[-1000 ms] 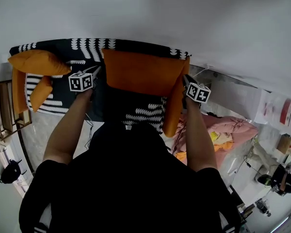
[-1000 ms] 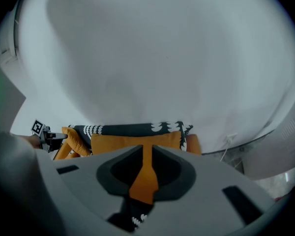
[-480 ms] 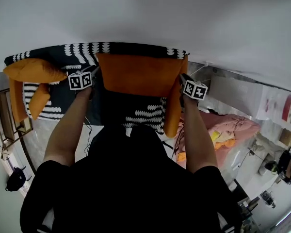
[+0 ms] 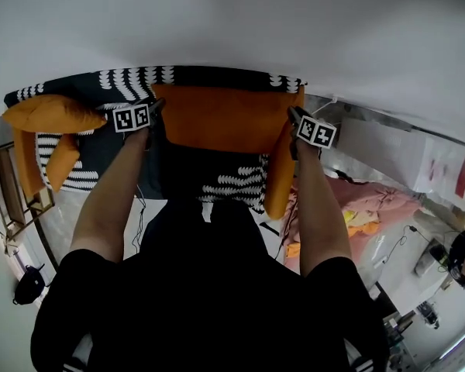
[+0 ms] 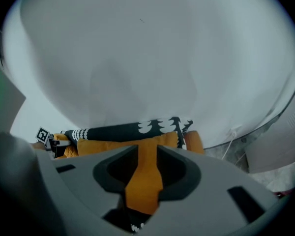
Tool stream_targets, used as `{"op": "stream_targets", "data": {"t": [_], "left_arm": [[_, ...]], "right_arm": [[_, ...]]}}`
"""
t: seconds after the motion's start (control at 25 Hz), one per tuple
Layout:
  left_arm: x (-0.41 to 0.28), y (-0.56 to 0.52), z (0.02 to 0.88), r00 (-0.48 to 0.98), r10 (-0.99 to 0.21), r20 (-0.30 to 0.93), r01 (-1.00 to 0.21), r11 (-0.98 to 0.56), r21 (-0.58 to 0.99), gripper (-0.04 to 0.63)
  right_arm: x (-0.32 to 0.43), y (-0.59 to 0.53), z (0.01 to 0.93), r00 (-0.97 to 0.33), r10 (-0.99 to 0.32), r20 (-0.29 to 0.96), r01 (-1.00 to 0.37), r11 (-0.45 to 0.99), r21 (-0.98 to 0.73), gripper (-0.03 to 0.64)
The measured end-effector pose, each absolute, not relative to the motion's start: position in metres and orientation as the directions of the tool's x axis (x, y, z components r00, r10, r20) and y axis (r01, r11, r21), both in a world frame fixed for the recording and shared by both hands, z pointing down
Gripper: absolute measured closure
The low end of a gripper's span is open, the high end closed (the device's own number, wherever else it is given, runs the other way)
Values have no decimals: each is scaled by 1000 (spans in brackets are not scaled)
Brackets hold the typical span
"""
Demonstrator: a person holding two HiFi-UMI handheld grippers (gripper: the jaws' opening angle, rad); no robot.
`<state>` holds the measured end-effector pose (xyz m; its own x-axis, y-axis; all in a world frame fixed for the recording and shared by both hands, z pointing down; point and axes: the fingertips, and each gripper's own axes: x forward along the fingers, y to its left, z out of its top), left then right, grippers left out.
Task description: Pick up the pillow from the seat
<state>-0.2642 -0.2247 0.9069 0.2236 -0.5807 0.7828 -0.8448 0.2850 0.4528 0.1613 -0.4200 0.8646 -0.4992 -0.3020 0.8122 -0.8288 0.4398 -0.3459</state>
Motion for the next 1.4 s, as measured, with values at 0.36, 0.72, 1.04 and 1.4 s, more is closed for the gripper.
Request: {"op": "stream_targets", "data": {"t": [0.36, 0.72, 1.04, 1.4], "left_arm": [[-280, -233, 933, 195, -567, 801, -829, 341, 443, 276], [-281, -246, 951, 213, -610, 763, -761, 385, 521, 209], [-287, -253, 967, 195, -625, 756, -707, 444, 550, 199], [-284, -256, 974, 194, -633, 749, -676, 468, 570, 217]], "right_arm": [[163, -433, 887, -457, -325, 828, -863, 389, -323, 417], [165, -447, 909, -476, -319, 819, -870, 304, -388, 325], [156, -451, 930, -491, -306, 815, -867, 262, -424, 310], [155, -461, 938, -538, -337, 773, -843, 181, -507, 290]]}}
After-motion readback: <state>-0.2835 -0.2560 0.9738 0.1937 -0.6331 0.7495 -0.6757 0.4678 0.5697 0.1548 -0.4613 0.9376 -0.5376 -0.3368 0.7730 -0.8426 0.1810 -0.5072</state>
